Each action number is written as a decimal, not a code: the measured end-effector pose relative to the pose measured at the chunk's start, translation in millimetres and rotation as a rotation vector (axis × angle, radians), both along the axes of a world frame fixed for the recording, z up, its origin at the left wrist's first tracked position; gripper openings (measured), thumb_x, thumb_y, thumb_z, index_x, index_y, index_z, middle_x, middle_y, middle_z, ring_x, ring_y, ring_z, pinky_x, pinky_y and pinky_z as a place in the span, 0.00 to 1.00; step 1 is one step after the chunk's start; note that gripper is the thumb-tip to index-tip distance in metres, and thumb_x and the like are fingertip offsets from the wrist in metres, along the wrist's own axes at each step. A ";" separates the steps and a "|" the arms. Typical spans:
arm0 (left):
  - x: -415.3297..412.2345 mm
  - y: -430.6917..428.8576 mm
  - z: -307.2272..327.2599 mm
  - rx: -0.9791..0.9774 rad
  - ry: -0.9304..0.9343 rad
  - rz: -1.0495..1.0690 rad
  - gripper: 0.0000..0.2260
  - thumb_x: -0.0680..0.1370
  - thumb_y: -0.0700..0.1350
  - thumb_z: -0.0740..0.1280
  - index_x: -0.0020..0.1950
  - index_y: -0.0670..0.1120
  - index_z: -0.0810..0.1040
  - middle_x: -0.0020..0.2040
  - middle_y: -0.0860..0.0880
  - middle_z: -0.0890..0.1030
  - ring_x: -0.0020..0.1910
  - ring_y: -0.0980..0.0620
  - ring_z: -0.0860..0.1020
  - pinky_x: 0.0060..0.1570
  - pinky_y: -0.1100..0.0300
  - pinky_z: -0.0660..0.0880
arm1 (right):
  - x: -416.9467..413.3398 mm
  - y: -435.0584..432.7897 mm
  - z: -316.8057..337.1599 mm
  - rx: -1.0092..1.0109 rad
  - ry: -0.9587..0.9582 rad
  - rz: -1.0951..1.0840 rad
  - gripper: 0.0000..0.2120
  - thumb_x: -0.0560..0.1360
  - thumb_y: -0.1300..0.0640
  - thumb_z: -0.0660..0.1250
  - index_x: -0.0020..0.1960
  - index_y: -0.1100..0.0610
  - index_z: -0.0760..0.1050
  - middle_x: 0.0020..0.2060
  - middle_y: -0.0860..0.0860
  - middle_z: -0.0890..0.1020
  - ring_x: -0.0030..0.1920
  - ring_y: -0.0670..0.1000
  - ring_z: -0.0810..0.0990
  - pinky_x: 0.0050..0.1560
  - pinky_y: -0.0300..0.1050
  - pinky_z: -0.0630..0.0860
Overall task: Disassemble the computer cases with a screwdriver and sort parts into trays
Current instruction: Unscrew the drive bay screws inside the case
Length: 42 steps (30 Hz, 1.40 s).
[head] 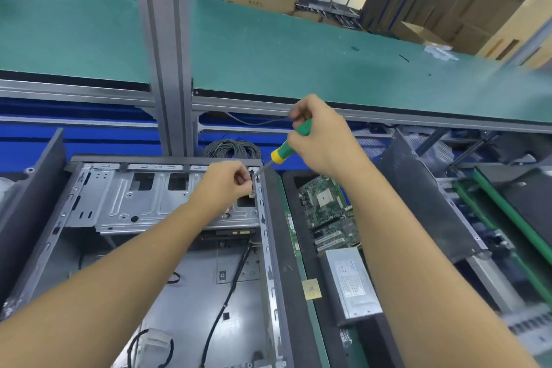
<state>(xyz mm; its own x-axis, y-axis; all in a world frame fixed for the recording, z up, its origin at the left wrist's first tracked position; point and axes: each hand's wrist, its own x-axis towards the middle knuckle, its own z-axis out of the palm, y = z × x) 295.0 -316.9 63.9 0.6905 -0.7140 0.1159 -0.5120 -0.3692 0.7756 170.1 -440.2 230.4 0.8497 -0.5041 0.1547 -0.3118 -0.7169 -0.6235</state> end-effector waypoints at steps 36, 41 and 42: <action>-135.9 -52.1 61.4 0.225 0.156 -0.324 0.12 0.78 0.40 0.61 0.42 0.51 0.82 0.33 0.53 0.84 0.29 0.55 0.82 0.24 0.65 0.72 | -161.2 -40.3 -23.3 0.162 -0.503 -0.462 0.09 0.78 0.49 0.70 0.50 0.52 0.74 0.40 0.52 0.81 0.35 0.51 0.84 0.31 0.31 0.72; -50.6 9.3 53.1 0.252 0.027 -0.046 0.09 0.79 0.41 0.64 0.46 0.54 0.81 0.45 0.55 0.83 0.41 0.53 0.81 0.40 0.61 0.75 | -82.5 0.1 -33.2 0.193 -0.378 -0.247 0.09 0.81 0.49 0.66 0.52 0.52 0.69 0.33 0.45 0.80 0.31 0.43 0.82 0.30 0.34 0.73; -37.5 20.5 49.0 0.234 0.021 0.012 0.09 0.79 0.40 0.64 0.48 0.53 0.82 0.47 0.54 0.83 0.43 0.51 0.81 0.43 0.61 0.75 | -68.8 8.2 -36.4 0.194 -0.355 -0.209 0.08 0.81 0.49 0.65 0.52 0.51 0.68 0.32 0.43 0.81 0.32 0.43 0.82 0.31 0.36 0.74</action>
